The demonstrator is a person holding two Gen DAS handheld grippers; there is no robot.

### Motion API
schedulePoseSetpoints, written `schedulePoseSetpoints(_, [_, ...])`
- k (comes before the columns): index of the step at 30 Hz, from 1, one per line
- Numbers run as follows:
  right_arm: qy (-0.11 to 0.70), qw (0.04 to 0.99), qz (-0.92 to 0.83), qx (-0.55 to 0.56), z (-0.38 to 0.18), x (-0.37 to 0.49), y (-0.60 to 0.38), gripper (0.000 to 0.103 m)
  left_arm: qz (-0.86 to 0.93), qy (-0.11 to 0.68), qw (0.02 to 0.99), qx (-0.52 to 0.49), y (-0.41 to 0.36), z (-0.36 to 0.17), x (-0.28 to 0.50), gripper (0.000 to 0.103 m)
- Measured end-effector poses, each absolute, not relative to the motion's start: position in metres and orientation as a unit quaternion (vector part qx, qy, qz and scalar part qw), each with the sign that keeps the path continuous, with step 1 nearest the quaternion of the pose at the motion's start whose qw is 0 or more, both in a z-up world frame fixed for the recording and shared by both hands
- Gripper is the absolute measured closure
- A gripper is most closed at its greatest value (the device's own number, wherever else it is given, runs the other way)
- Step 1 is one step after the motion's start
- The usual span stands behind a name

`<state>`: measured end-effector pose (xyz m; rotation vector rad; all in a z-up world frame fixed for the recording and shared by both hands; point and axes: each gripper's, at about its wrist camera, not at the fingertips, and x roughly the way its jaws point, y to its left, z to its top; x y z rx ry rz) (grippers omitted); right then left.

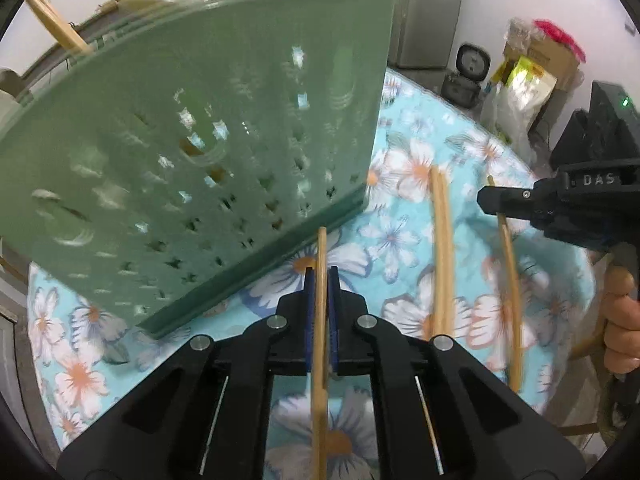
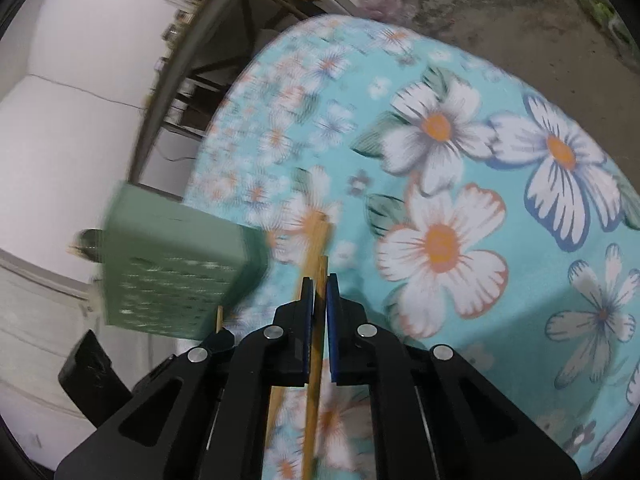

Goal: Organize utensils
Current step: 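Lift both held chopsticks upright toward the green holder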

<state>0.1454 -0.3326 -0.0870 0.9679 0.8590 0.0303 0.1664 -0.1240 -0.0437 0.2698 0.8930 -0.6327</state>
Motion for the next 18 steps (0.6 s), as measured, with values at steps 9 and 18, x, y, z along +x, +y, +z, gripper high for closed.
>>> schedulePoseSetpoints(9, [0.312,0.860,0.050,0.401,-0.002,0.113,-0.328,0.097,-0.340,0.353,0.871,0.036,-0.079,0.062,0.149,0.098])
schedulePoseSetpoints(18, [0.274,0.891,0.058,0.358,0.037,0.089,-0.325,0.097,-0.371,0.255,0.892,-0.049,-0.042,0.160,0.142,0.098])
